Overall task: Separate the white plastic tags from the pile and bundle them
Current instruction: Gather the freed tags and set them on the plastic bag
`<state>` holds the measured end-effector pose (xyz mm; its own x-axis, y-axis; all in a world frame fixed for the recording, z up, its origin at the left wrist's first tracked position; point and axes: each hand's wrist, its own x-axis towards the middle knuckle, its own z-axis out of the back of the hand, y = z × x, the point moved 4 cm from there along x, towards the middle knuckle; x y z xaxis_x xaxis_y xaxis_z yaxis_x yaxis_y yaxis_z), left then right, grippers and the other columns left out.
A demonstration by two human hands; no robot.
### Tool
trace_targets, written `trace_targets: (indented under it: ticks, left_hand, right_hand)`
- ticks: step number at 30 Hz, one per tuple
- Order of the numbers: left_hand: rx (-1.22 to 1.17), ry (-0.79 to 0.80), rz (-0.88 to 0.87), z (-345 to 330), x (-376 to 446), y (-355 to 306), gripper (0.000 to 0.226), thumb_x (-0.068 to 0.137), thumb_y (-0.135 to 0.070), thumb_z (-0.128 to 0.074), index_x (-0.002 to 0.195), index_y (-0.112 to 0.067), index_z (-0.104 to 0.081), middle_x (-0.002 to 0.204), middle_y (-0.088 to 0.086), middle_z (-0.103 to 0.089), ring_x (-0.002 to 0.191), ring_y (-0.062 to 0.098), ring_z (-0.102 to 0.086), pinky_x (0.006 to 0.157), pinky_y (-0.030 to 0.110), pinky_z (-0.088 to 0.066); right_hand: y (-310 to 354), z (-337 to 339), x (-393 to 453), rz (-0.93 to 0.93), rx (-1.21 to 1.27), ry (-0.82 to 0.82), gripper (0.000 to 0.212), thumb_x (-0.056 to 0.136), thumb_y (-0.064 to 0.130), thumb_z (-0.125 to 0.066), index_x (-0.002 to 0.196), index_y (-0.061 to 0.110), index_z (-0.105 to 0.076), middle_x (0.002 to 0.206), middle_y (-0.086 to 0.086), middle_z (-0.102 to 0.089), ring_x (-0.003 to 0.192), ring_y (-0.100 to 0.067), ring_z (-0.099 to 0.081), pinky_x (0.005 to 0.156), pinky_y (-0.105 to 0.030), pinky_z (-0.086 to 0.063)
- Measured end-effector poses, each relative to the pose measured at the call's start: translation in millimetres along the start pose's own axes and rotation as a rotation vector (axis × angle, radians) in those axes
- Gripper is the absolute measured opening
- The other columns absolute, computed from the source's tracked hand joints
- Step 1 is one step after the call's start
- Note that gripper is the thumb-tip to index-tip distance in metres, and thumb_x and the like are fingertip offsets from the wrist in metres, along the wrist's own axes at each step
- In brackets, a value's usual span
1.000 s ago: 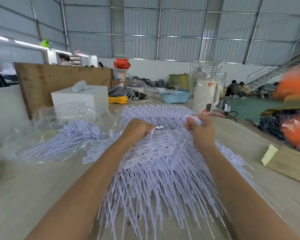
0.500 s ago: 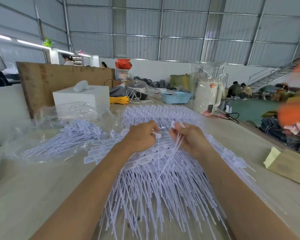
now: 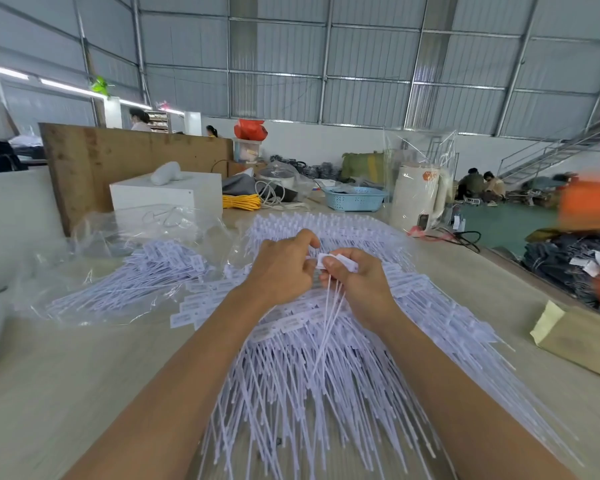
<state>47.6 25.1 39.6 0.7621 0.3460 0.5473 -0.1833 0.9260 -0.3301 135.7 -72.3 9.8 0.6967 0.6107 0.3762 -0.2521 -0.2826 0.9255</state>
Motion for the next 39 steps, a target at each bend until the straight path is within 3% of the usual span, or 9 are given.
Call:
trace_targets:
  ticks: [3, 9, 11, 13, 18, 23, 26, 32, 39]
  left_hand:
    - [0.136, -0.03, 0.131, 1, 1, 9, 0.023, 0.094, -0.034, -0.049, 0.11, -0.023, -0.061, 0.112, -0.002, -0.066, 0.108, 0.021, -0.056, 0.093, 0.037, -0.028]
    - [-0.048, -0.04, 0.228, -1, 0, 14, 0.024, 0.09, -0.04, -0.059, 0.075, -0.021, -0.063, 0.087, -0.004, -0.066, 0.093, 0.017, -0.056, 0.089, 0.035, -0.031]
    - [-0.179, -0.022, 0.251, -4, 0, 14, 0.033, 0.088, -0.033, -0.063, 0.06, -0.019, -0.053, 0.067, -0.002, -0.057, 0.076, 0.019, -0.055, 0.077, 0.032, -0.04]
    - [-0.289, -0.022, 0.282, -4, 0, 13, 0.041, 0.086, -0.026, -0.067, 0.052, -0.018, -0.046, 0.052, -0.003, -0.044, 0.055, 0.016, -0.045, 0.058, 0.026, -0.035]
    - [-0.583, 0.01, 0.377, -2, 2, 15, 0.044, 0.082, -0.01, -0.07, 0.044, -0.013, -0.047, 0.035, -0.008, -0.035, 0.034, 0.005, -0.032, 0.045, 0.02, -0.026]
    - [-0.792, 0.09, 0.463, -2, 1, 14, 0.043, 0.086, -0.003, -0.065, 0.048, -0.008, -0.045, 0.035, -0.003, -0.029, 0.031, 0.01, -0.026, 0.041, 0.016, -0.022]
    - [-0.886, 0.186, 0.526, -5, -2, 10, 0.037, 0.093, -0.009, -0.057, 0.057, -0.003, -0.055, 0.035, -0.003, -0.029, 0.028, 0.01, -0.027, 0.044, 0.022, -0.02]
    - [-0.745, 0.096, 0.511, -1, 3, 5, 0.035, 0.086, -0.017, -0.067, 0.055, -0.005, -0.057, 0.031, -0.003, -0.036, 0.027, 0.009, -0.029, 0.035, 0.014, -0.022]
    - [-0.828, 0.179, 0.552, -5, 2, 9, 0.036, 0.085, -0.016, -0.066, 0.052, -0.005, -0.06, 0.033, 0.0, -0.041, 0.026, 0.009, -0.03, 0.032, 0.011, -0.022]
  right_hand:
    - [-2, 3, 1, 0.008, -0.004, 0.001, 0.01, 0.09, 0.002, -0.059, 0.098, -0.001, -0.062, 0.072, -0.006, -0.064, 0.054, -0.005, -0.062, 0.056, -0.017, -0.051]
    - [-2, 4, 1, -0.011, -0.088, 0.054, 0.014, 0.083, -0.001, -0.066, 0.094, -0.01, -0.064, 0.058, -0.004, -0.062, 0.049, -0.007, -0.059, 0.053, -0.018, -0.05]
    - [-1, 5, 1, -0.009, -0.115, 0.032, 0.014, 0.083, -0.004, -0.065, 0.094, -0.012, -0.062, 0.057, -0.007, -0.061, 0.045, -0.008, -0.057, 0.049, -0.02, -0.047]
    - [1, 5, 1, 0.015, -0.135, 0.007, 0.013, 0.083, -0.007, -0.064, 0.093, -0.013, -0.06, 0.057, -0.01, -0.06, 0.043, -0.011, -0.054, 0.049, -0.025, -0.044]
    - [4, 3, -1, 0.086, -0.122, -0.02, 0.011, 0.082, -0.01, -0.063, 0.078, 0.001, -0.059, 0.058, -0.014, -0.059, 0.046, -0.017, -0.053, 0.055, -0.035, -0.044]
    - [7, 3, -1, 0.156, -0.11, -0.002, 0.017, 0.082, -0.01, -0.063, 0.074, 0.005, -0.058, 0.064, -0.017, -0.061, 0.05, -0.02, -0.054, 0.055, -0.033, -0.047]
    - [11, 6, -2, 0.229, -0.154, -0.003, 0.022, 0.082, -0.01, -0.063, 0.071, 0.009, -0.06, 0.061, -0.009, -0.06, 0.05, -0.014, -0.054, 0.053, -0.027, -0.046]
    - [8, 7, 0, 0.193, -0.094, -0.027, 0.014, 0.081, -0.011, -0.063, 0.076, 0.002, -0.061, 0.057, -0.009, -0.06, 0.049, -0.016, -0.055, 0.054, -0.03, -0.049]
    - [5, 3, 0, 0.11, -0.099, -0.043, 0.02, 0.081, -0.01, -0.064, 0.071, 0.007, -0.061, 0.055, -0.008, -0.06, 0.042, -0.014, -0.054, 0.048, -0.026, -0.048]
